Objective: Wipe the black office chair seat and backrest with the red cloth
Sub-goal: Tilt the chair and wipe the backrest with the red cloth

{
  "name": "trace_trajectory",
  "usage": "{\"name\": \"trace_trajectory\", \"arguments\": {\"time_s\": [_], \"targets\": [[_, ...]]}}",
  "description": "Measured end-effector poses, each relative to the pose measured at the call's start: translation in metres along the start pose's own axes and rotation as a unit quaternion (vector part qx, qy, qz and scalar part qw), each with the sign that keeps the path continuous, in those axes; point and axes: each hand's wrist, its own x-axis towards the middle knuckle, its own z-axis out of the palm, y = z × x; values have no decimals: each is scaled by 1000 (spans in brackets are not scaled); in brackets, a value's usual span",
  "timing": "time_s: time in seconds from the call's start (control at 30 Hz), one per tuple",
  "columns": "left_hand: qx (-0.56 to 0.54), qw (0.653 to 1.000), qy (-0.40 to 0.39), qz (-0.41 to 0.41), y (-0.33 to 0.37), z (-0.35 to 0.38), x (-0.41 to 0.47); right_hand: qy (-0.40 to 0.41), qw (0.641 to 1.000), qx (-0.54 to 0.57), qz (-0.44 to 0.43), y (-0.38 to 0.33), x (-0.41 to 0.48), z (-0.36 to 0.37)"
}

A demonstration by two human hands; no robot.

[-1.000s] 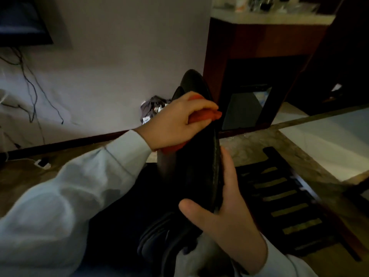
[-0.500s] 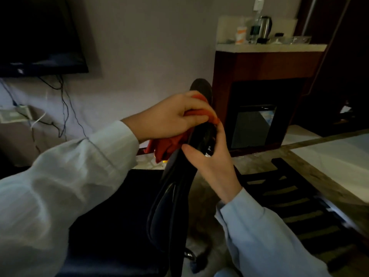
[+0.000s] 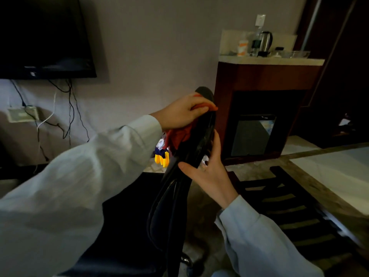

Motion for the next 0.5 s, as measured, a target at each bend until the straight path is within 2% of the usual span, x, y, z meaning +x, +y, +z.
{"name": "trace_trajectory", "arguments": {"time_s": [0.17, 0.4, 0.5], "targets": [[-5, 999, -24, 42, 2, -5, -29, 10, 1000, 8, -13, 4, 2, 1], [-66, 990, 11, 124, 8, 13, -98, 19, 999, 21, -16, 14, 1, 2], [-66, 990, 52, 112, -3, 15, -115, -10, 1000, -9, 4, 17, -4, 4]]}}
